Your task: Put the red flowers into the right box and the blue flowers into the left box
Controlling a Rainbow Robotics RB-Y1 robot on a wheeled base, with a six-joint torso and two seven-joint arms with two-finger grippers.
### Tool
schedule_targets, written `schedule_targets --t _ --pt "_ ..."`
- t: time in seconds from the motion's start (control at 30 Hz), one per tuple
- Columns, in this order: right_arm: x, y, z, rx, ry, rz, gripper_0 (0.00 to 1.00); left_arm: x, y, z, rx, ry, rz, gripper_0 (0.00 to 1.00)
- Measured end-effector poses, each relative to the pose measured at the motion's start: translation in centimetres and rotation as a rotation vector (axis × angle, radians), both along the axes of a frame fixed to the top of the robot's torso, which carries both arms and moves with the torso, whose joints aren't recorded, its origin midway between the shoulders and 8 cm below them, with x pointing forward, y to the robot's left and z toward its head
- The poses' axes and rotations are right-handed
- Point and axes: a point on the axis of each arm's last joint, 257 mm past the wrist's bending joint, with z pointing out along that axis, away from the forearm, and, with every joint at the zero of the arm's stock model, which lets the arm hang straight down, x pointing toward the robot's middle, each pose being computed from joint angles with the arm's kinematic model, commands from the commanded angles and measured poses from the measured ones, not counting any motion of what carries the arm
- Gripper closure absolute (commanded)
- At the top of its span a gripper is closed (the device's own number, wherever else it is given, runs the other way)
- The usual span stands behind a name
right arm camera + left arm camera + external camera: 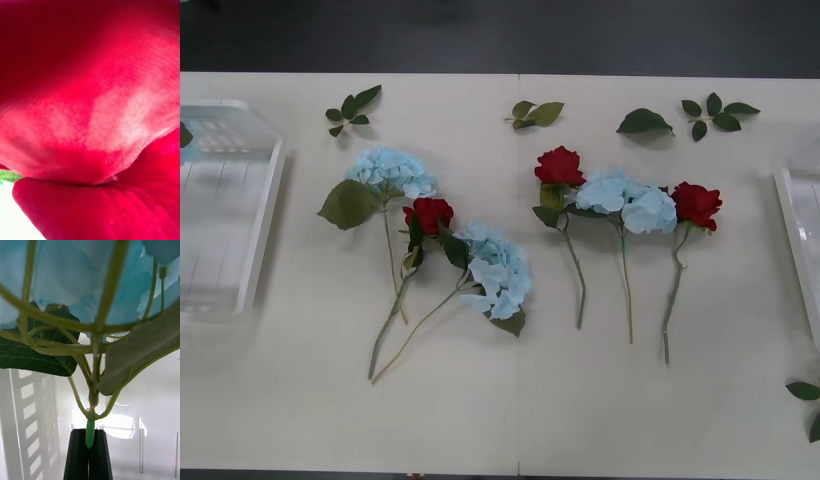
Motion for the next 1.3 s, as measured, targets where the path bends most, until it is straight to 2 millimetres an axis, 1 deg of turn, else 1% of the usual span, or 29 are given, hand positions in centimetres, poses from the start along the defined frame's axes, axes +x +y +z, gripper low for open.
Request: schedule_targets --t 0.13,0.17,0.2,0.23,0.27,0.3,0.33,0.37,0.4,0.43,0.47,0.5,0.53,0.57,0.6,0.67,0.77,0.83,0.93,1.03,1.17,1.23,1.3 --pt "0.4 0.2 -0.7 -0.009 -0.006 0.01 1.0 -0.4 0.6 -1.1 0.018 0.018 0.006 1.0" --pt "0.4 0.3 -0.8 -0.01 -0.006 0.012 0.98 -0.5 0.7 -1.3 0.022 0.021 0.006 1.0" --pt "0.4 0.3 -0.8 -0.015 -0.005 0.015 0.82 -0.5 0.8 -1.5 0.026 0.023 0.007 1.0" --pt "0.4 0.2 -0.8 -0.023 -0.004 0.018 0.74 -0.7 0.9 -1.7 0.029 0.028 0.009 1.0" --pt "0.5 0.0 -0.7 -0.035 -0.003 0.021 0.62 -0.8 1.0 -1.9 0.031 0.033 0.01 1.0" --pt "0.5 -0.2 -0.6 -0.042 -0.004 0.023 0.57 -0.9 1.1 -2.1 0.034 0.038 0.012 1.0" --pt "0.5 -0.2 -0.6 -0.045 -0.006 0.024 0.48 -1.1 1.3 -2.3 0.035 0.043 0.015 1.0" --pt "0.6 -0.2 -0.6 -0.044 -0.007 0.024 0.42 -1.2 1.4 -2.5 0.037 0.047 0.016 1.0" --pt "0.6 -0.2 -0.6 -0.044 -0.007 0.024 0.32 -1.3 1.4 -2.6 0.038 0.051 0.018 1.0" --pt "0.6 -0.2 -0.6 -0.044 -0.007 0.024 0.29 -1.4 1.5 -2.7 0.037 0.052 0.019 0.97" --pt "0.6 -0.2 -0.6 -0.044 -0.007 0.024 0.25 -1.4 1.5 -2.7 0.037 0.052 0.02 0.66" --pt "0.6 -0.2 -0.6 -0.044 -0.007 0.024 0.23 -1.3 1.5 -2.7 0.037 0.052 0.02 0.48" --pt "0.6 -0.2 -0.6 -0.043 -0.007 0.024 0.21 -1.3 1.5 -2.6 0.038 0.049 0.019 0.27" --pt "0.6 -0.1 -0.6 -0.041 -0.007 0.024 0.2 -1.2 1.5 -2.6 0.04 0.045 0.019 0.2" --pt "0.6 0.1 -0.7 -0.032 -0.005 0.023 0.17 -1.1 1.5 -2.5 0.041 0.04 0.018 0.07" --pt "0.3 0.8 -1.0 -0.008 0.014 0.021 0.14 -1.0 1.6 -2.4 0.044 0.034 0.018 0.0" --pt "-0.4 2.5 -1.5 0.043 0.06 0.015 0.11 -0.9 1.6 -2.4 0.043 0.033 0.017 0.0" --pt "-0.6 4.0 -1.5 0.098 0.086 0.005 0.1 -0.8 1.4 -2.2 0.041 0.029 0.016 0.0" --pt "-0.4 6.5 -0.6 0.186 0.112 -0.002 0.09 -1.1 0.9 -1.2 0.023 0.047 -0.018 0.0" --pt "0.2 9.0 0.9 0.254 0.121 0.005 0.08 -1.7 0.0 1.4 -0.001 0.063 -0.113 0.0" --pt "0.4 12.8 2.3 0.338 0.137 -0.021 0.08 -2.0 -0.9 5.9 -0.074 0.014 -0.131 0.0" --pt "0.5 15.0 2.9 0.37 0.135 -0.052 0.08 -2.3 -1.9 7.5 -0.085 0.015 -0.159 0.0" --pt "0.6 17.0 3.5 0.391 0.128 -0.071 0.08 -2.5 -3.4 8.6 -0.075 0.033 -0.204 0.0"
